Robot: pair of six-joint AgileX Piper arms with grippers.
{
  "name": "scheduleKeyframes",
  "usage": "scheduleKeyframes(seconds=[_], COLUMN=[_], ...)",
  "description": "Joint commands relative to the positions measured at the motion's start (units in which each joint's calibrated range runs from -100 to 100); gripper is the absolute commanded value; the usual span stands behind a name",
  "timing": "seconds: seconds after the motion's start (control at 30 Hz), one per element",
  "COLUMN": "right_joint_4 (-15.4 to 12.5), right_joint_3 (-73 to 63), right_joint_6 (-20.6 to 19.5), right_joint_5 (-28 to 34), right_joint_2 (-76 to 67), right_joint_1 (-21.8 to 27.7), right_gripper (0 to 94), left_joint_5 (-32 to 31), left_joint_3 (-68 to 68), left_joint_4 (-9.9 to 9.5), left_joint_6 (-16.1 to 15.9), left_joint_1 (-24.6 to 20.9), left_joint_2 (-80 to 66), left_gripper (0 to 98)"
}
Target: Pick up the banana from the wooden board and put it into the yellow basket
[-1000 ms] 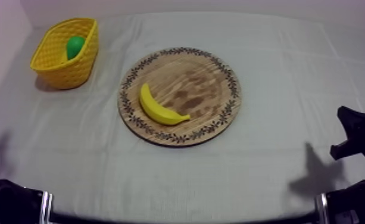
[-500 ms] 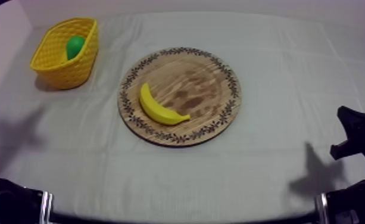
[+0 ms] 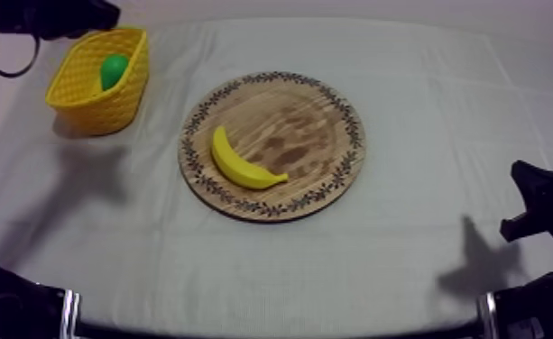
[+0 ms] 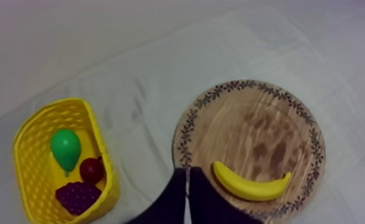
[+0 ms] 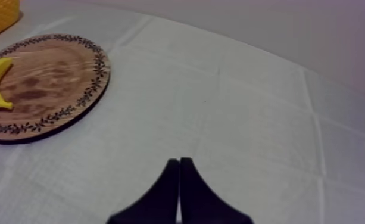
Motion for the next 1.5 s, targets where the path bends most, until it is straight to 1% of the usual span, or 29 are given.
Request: scheduleKeyframes(seconds=[0.0, 0.23, 0.47, 0.57, 0.63, 0.7, 0.87, 0.9, 0.97, 1.03, 1.1, 1.17, 1.27, 1.37, 1.4, 1.43, 1.47], right_joint_4=[-0.01, -0.01, -0.01, -0.01, -0.01, -0.01, -0.01, -0.01, -0.01, -0.01, -0.01, -0.01, -0.01, -0.01, -0.01, -0.01, -0.01], right_joint_3=[-0.05, -0.05, -0.05, -0.05, -0.05, -0.05, -0.05, -0.05, -0.05, -0.05, -0.05, -0.05, -0.05, -0.05, -0.05, -0.05, -0.05], right_joint_6=[0.01, 0.01, 0.01, 0.01, 0.01, 0.01, 0.01, 0.01, 0.01, 0.01, 0.01, 0.01, 0.01, 0.01, 0.01, 0.01, 0.01], right_joint_5=[0.0, 0.0, 0.0, 0.0, 0.0, 0.0, 0.0, 0.0, 0.0, 0.0, 0.0, 0.0, 0.0, 0.0, 0.0, 0.0, 0.0], right_joint_2=[0.0, 0.0, 0.0, 0.0, 0.0, 0.0, 0.0, 0.0, 0.0, 0.0, 0.0, 0.0, 0.0, 0.0, 0.0, 0.0, 0.0], right_joint_1=[0.0, 0.0, 0.0, 0.0, 0.0, 0.0, 0.0, 0.0, 0.0, 0.0, 0.0, 0.0, 0.0, 0.0, 0.0, 0.0, 0.0], right_gripper=[0.3, 0.3, 0.3, 0.3, 0.3, 0.3, 0.3, 0.3, 0.3, 0.3, 0.3, 0.3, 0.3, 0.3, 0.3, 0.3, 0.3], left_joint_5=[-0.87, -2.33, -3.71, -4.0, -3.19, -1.57, 3.86, 5.1, 7.36, 8.75, 9.42, 9.57, 9.2, 8.66, 8.44, 8.28, 8.17], left_joint_3=[0.49, 1.66, 2.08, 1.25, 0.27, -0.89, -3.14, -3.35, -3.48, -3.13, -2.67, -2.36, -2.1, -1.97, -1.89, -1.84, -1.74], left_joint_4=[-0.21, -0.58, -0.81, -0.9, -0.93, -0.97, -1.9, -1.77, -0.84, 0.24, 1.07, 1.41, 1.34, 1.11, 1.09, 1.15, 1.31], left_joint_6=[0.26, 1.03, 1.28, 2.89, 5.49, 9.2, 21.22, 23.54, 27.57, 30.56, 32.46, 33.74, 34.96, 35.53, 35.58, 35.66, 35.73], left_joint_1=[0.9, 2.98, 3.72, 3.96, 4.24, 4.64, 5.78, 5.87, 5.82, 5.6, 5.45, 5.66, 6.39, 6.96, 7.07, 7.14, 7.15], left_joint_2=[2.06, 7.89, 12.36, 13.99, 15.09, 16.25, 19.01, 19.39, 19.89, 20.13, 20.3, 20.59, 21.08, 21.43, 21.52, 21.59, 21.64], left_gripper=[0.0, 0.0, 0.0, 0.0, 0.0, 0.0, 0.0, 0.0, 0.0, 0.0, 0.0, 0.0, 0.0, 1.4, 4.1, 9.4, 17.0])
